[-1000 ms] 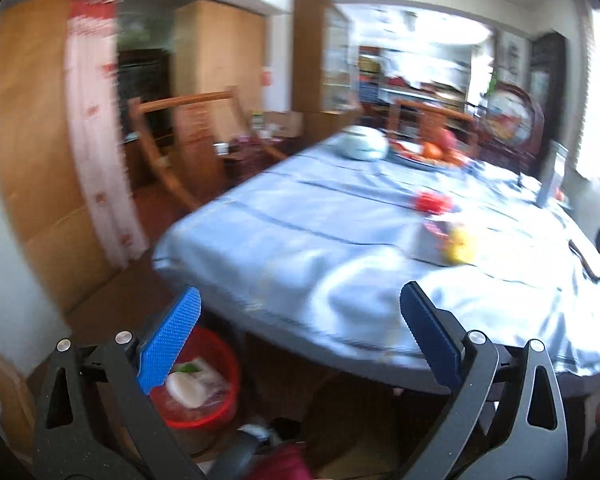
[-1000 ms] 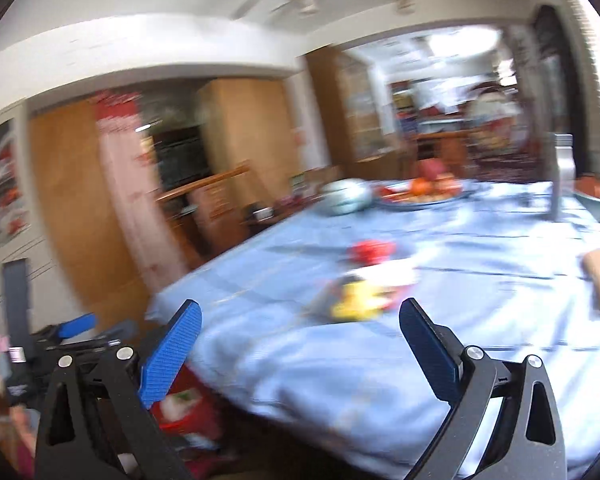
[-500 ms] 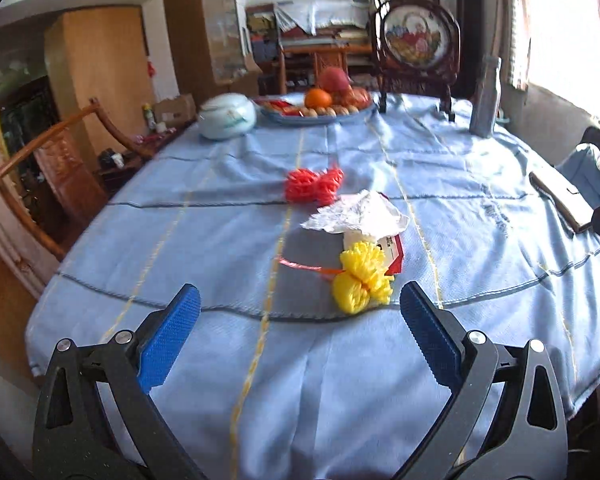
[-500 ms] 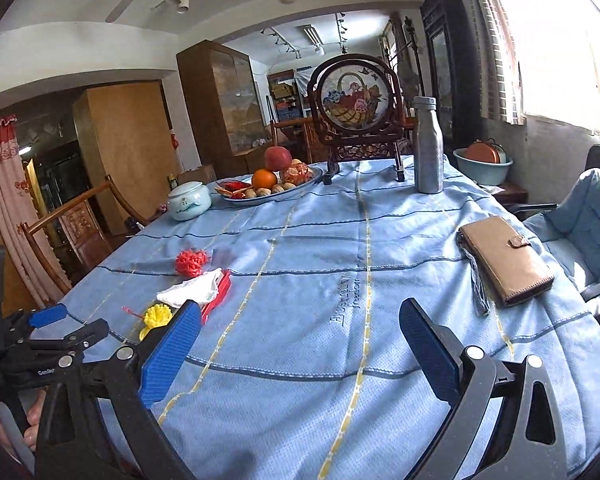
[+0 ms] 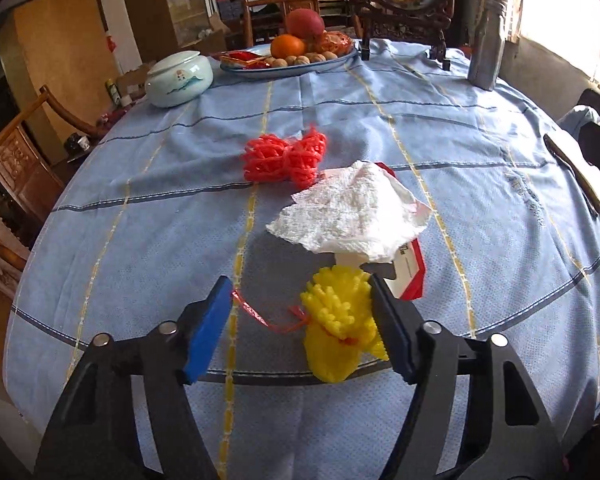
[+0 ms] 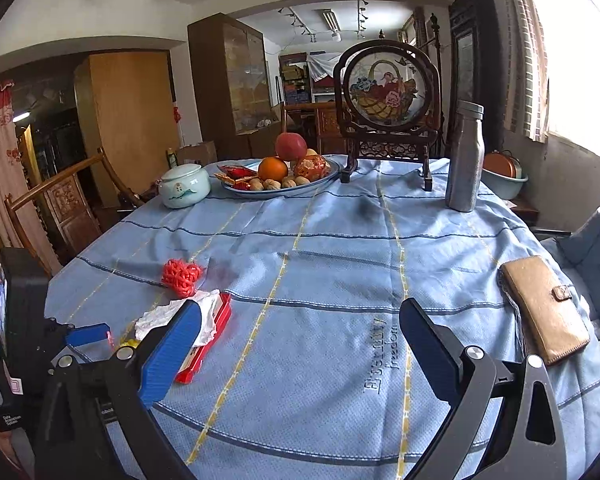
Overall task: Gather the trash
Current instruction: 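Grasp the yellow mesh item with the left tool while the right tool grasps the white tissue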
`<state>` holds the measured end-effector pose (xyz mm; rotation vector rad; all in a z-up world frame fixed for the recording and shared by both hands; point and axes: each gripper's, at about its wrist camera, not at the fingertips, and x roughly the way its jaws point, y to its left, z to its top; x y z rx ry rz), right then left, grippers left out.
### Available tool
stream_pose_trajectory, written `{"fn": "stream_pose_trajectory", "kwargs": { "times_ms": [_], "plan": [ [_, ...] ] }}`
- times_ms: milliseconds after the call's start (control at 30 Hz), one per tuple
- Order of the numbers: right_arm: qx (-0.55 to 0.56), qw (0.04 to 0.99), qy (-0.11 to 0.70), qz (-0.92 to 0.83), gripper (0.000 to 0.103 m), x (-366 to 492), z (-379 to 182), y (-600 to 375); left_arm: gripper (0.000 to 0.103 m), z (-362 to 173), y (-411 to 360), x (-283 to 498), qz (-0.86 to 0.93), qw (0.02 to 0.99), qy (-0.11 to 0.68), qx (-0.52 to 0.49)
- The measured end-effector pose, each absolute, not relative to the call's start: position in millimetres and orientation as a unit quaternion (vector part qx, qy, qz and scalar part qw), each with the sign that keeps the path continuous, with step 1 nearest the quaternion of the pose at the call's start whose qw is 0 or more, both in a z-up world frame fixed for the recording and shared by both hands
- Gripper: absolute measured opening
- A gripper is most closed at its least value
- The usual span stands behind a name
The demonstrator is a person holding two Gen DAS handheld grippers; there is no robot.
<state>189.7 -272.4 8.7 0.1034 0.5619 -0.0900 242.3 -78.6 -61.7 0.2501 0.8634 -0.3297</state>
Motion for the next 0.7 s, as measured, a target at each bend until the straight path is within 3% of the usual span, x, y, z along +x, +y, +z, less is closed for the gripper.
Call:
{"fn": "stream_pose_trajectory", "kwargs": {
  "times_ms": [67,267,700],
  "plan": [
    [0.046,0.958,0.279,-0.040,0.098,198,8,-267,0.057,-58,-65,248,-0.139,0.894,0.410,0.118],
    [0.031,0.955,0.292,-0.029,0.097,221,3,-247,0.057,-63,-37,264,-0.085,0.899,0.412,0.120],
    [0.001,0.944,0.330,0.016,0.097,266,-17,-184,0.065,-73,23,268,-0.058,0.897,0.437,-0.017]
  ]
}}
